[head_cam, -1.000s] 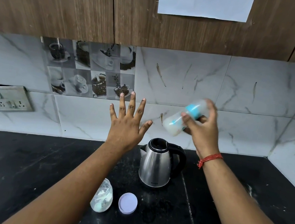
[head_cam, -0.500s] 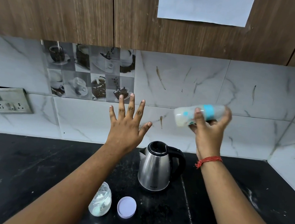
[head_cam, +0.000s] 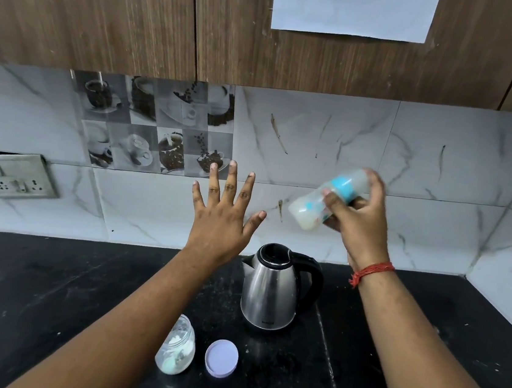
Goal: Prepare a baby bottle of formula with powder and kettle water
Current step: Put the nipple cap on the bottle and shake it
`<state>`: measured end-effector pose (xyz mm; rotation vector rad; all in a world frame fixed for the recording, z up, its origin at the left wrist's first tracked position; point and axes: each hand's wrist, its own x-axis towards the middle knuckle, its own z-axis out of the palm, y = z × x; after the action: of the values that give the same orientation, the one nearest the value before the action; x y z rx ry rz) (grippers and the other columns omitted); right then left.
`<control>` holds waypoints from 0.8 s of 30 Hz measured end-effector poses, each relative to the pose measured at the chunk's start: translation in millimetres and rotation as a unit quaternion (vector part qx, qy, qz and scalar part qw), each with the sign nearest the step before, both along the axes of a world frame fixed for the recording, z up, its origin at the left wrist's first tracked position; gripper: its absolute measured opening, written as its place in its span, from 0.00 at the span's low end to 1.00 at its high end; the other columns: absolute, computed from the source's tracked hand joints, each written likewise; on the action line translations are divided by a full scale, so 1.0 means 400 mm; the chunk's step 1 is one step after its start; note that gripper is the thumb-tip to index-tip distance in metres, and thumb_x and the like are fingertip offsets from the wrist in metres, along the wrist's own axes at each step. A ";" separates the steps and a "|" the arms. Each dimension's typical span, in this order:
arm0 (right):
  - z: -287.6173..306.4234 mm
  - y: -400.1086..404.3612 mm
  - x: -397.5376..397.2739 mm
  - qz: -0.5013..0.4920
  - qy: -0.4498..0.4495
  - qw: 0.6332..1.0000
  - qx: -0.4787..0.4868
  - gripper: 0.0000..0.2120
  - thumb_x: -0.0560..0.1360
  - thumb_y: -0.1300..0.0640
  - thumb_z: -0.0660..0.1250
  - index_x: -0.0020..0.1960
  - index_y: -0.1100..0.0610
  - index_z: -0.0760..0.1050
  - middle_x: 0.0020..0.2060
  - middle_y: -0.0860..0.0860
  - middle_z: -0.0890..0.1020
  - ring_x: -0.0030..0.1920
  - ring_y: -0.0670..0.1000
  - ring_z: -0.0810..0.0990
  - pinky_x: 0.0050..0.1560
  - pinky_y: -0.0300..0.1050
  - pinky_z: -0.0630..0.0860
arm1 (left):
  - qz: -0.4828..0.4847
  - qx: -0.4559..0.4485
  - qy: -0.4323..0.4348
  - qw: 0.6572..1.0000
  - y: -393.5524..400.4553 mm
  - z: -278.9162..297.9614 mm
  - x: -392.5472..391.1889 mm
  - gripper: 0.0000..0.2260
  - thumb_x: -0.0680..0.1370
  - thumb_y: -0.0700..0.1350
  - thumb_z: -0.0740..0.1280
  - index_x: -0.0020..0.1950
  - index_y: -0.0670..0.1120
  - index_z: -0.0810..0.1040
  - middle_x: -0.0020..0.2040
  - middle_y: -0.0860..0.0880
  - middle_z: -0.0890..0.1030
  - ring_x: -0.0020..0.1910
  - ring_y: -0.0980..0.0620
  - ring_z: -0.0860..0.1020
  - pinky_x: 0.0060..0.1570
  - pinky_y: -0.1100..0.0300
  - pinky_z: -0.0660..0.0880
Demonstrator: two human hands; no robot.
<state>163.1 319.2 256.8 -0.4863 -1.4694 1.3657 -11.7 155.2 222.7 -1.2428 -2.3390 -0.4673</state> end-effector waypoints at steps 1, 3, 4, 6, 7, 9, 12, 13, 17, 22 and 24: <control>0.002 0.006 0.003 -0.016 0.027 0.999 -0.020 0.35 0.74 0.55 0.77 0.73 0.41 0.62 0.56 0.55 0.81 0.55 0.54 0.85 0.48 0.57 0.85 | 0.001 0.000 -0.002 1.000 0.001 -0.001 0.000 0.34 0.79 0.69 0.35 0.81 0.56 0.32 0.82 0.46 0.29 0.80 0.39 0.29 0.77 0.31 0.39; 0.009 0.010 0.004 0.008 0.018 1.000 -0.020 0.35 0.75 0.57 0.76 0.74 0.43 0.61 0.57 0.57 0.81 0.54 0.54 0.85 0.48 0.57 0.85 | 0.003 0.001 -0.001 1.000 0.001 -0.002 0.001 0.34 0.79 0.69 0.34 0.81 0.56 0.32 0.82 0.46 0.30 0.80 0.39 0.29 0.78 0.31 0.39; 0.011 0.009 0.001 0.028 -0.012 1.000 -0.003 0.35 0.74 0.57 0.77 0.74 0.42 0.62 0.57 0.58 0.81 0.54 0.54 0.85 0.48 0.57 0.85 | 0.001 0.000 0.001 1.000 0.001 -0.001 0.001 0.34 0.79 0.69 0.34 0.81 0.56 0.32 0.82 0.46 0.30 0.80 0.39 0.29 0.78 0.31 0.39; 0.006 0.015 -0.002 0.016 -0.004 1.000 0.001 0.35 0.73 0.56 0.77 0.72 0.40 0.63 0.57 0.57 0.81 0.54 0.55 0.85 0.47 0.56 0.85 | -0.002 -0.001 0.003 1.000 0.002 0.001 -0.001 0.34 0.79 0.69 0.35 0.81 0.56 0.32 0.82 0.46 0.30 0.80 0.39 0.29 0.77 0.31 0.40; 0.007 0.018 0.001 0.000 0.021 1.000 -0.013 0.35 0.74 0.56 0.77 0.72 0.41 0.62 0.57 0.57 0.81 0.55 0.55 0.85 0.47 0.56 0.85 | -0.001 0.001 0.001 1.000 0.005 0.002 -0.001 0.34 0.79 0.69 0.35 0.81 0.56 0.32 0.82 0.46 0.30 0.80 0.39 0.29 0.77 0.31 0.40; 0.009 0.018 0.002 0.018 0.005 1.000 -0.006 0.35 0.74 0.56 0.77 0.73 0.41 0.62 0.57 0.58 0.81 0.56 0.56 0.85 0.48 0.57 0.85 | 0.003 0.004 0.005 1.000 0.005 0.003 -0.001 0.34 0.80 0.69 0.35 0.81 0.56 0.32 0.82 0.46 0.30 0.80 0.39 0.30 0.77 0.30 0.40; 0.002 0.015 0.000 0.000 0.010 1.000 0.000 0.37 0.73 0.56 0.77 0.74 0.42 0.61 0.56 0.57 0.81 0.54 0.56 0.85 0.48 0.57 0.85 | 0.001 0.003 0.010 1.000 0.004 0.003 -0.003 0.33 0.80 0.69 0.35 0.81 0.56 0.32 0.82 0.46 0.31 0.80 0.39 0.30 0.77 0.30 0.41; 0.002 0.016 0.002 -0.008 0.032 0.999 -0.009 0.37 0.74 0.56 0.77 0.75 0.43 0.60 0.57 0.58 0.81 0.55 0.56 0.85 0.49 0.57 0.85 | 0.002 0.005 0.007 1.000 0.006 0.002 -0.004 0.33 0.80 0.69 0.35 0.81 0.57 0.31 0.82 0.46 0.30 0.80 0.39 0.30 0.77 0.31 0.40; -0.006 0.005 -0.001 0.016 -0.011 1.000 0.020 0.36 0.74 0.56 0.77 0.74 0.42 0.61 0.57 0.57 0.81 0.54 0.54 0.85 0.49 0.55 0.85 | 0.000 0.005 0.010 1.000 0.005 0.000 -0.004 0.33 0.79 0.69 0.34 0.80 0.57 0.30 0.82 0.47 0.30 0.80 0.39 0.30 0.78 0.31 0.40; -0.013 0.006 -0.004 0.030 -0.030 0.999 0.023 0.37 0.73 0.54 0.78 0.74 0.41 0.62 0.57 0.56 0.81 0.54 0.55 0.85 0.49 0.57 0.85 | 0.000 0.002 0.011 1.000 0.004 0.000 -0.002 0.33 0.79 0.69 0.34 0.80 0.57 0.30 0.82 0.47 0.29 0.80 0.40 0.29 0.77 0.31 0.39; -0.022 0.012 -0.004 -0.006 0.011 1.000 0.005 0.37 0.73 0.55 0.77 0.74 0.42 0.61 0.58 0.57 0.81 0.54 0.54 0.85 0.48 0.55 0.85 | 0.000 0.001 0.009 1.000 0.004 0.000 -0.005 0.33 0.80 0.69 0.35 0.80 0.57 0.30 0.82 0.47 0.29 0.80 0.40 0.29 0.78 0.31 0.39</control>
<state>161.4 324.2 248.2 -0.4711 -1.4524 1.3506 -13.8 156.9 222.6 -1.2426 -2.3237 -0.4566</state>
